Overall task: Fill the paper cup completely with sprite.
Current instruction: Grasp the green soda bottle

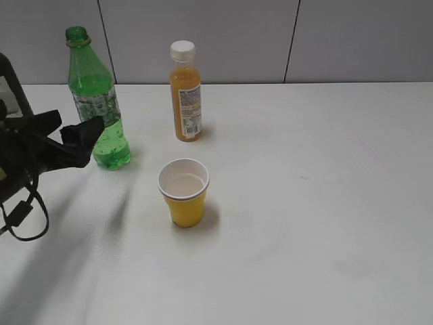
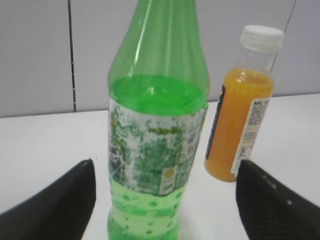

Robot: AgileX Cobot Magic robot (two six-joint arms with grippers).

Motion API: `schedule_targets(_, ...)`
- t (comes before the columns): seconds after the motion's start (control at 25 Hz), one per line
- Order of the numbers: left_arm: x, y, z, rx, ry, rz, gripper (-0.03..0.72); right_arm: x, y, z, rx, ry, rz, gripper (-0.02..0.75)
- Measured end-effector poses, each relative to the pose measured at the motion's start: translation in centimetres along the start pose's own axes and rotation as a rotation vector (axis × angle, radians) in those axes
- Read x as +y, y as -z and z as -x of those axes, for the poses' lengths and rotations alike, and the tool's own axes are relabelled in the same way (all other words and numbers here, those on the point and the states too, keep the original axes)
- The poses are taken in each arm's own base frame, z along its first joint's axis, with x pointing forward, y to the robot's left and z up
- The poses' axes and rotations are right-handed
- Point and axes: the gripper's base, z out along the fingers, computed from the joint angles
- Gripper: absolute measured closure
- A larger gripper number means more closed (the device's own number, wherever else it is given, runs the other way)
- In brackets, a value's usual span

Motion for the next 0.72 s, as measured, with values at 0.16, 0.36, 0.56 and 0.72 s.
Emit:
schedule_targets(0.16, 0.1, -0.3, -1.5, 0.052, -0.017, 0.006, 0.012, 0.0, 0.0, 0.0, 0.0, 0.0, 0.0, 0.153)
schedule_targets(0.36, 0.2, -2.0, -2.4, 0.065, -0.022, -0.003, 0.015, 0.0, 0.0, 0.0, 0.0, 0.0, 0.0, 0.153)
schedule_targets(0.56, 0.2, -4.0, -2.3, 0.03, -0.025, -0.007, 0.018, 0.0, 0.0, 0.0, 0.0, 0.0, 0.0, 0.153)
schedule_targets(0.72, 0.3, -5.8, -1.9, -0.006, -0.03, -0.009, 0.018, 0.0, 0.0, 0.0, 0.0, 0.0, 0.0, 0.153)
